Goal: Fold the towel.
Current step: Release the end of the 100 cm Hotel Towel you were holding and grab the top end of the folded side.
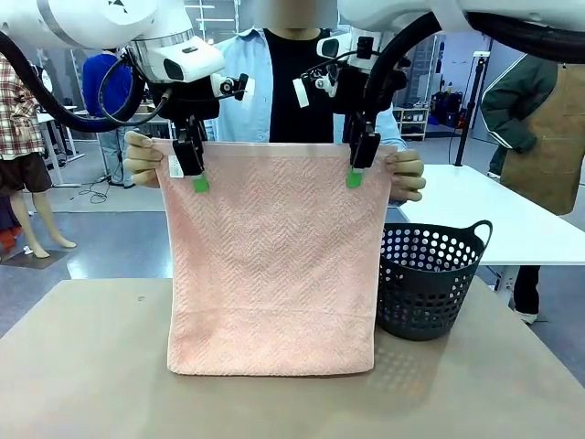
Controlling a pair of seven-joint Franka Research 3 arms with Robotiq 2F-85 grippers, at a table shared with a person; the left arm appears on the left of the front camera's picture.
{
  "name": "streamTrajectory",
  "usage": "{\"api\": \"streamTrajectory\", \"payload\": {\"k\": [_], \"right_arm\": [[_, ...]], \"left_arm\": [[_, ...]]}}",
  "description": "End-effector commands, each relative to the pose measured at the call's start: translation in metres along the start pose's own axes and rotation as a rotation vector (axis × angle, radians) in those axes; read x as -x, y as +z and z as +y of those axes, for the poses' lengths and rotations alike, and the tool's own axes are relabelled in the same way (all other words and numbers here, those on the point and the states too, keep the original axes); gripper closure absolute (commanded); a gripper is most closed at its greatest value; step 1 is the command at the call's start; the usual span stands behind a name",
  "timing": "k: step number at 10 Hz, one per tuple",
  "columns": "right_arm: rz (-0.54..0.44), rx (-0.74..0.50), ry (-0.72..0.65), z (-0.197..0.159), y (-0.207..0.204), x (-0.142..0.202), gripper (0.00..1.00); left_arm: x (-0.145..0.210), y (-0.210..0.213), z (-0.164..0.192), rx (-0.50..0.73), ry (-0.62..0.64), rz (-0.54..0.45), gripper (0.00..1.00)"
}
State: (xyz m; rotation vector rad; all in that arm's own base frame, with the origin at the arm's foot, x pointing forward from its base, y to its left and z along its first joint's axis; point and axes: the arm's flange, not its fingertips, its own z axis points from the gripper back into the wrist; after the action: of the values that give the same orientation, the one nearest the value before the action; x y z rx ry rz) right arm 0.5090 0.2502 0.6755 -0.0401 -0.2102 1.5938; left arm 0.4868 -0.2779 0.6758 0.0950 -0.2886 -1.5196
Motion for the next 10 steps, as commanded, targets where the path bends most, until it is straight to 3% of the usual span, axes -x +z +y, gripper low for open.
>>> {"api": "streamTrajectory", "payload": {"k": [1,8,10], "right_arm": [[0.008,-0.014,-0.012,-0.002,0.0012,-0.0018,1.0],[0.001,-0.024,-0.06,-0.0025,-0.001,0.0,1.0],[0.007,-0.02,-0.004,-0.0012,-0.0028,0.0007,1.0]], "left_arm": [[-0.0014,0.0024,0.0006,0.011,-0.005,0.033,1.0],[0.0018,0.0051,-0.0022,-0.003,0.006,0.031,1.0],[-0.0001,0.0019,-0.0005,0.002,-0.001,0.002,1.0]]}}
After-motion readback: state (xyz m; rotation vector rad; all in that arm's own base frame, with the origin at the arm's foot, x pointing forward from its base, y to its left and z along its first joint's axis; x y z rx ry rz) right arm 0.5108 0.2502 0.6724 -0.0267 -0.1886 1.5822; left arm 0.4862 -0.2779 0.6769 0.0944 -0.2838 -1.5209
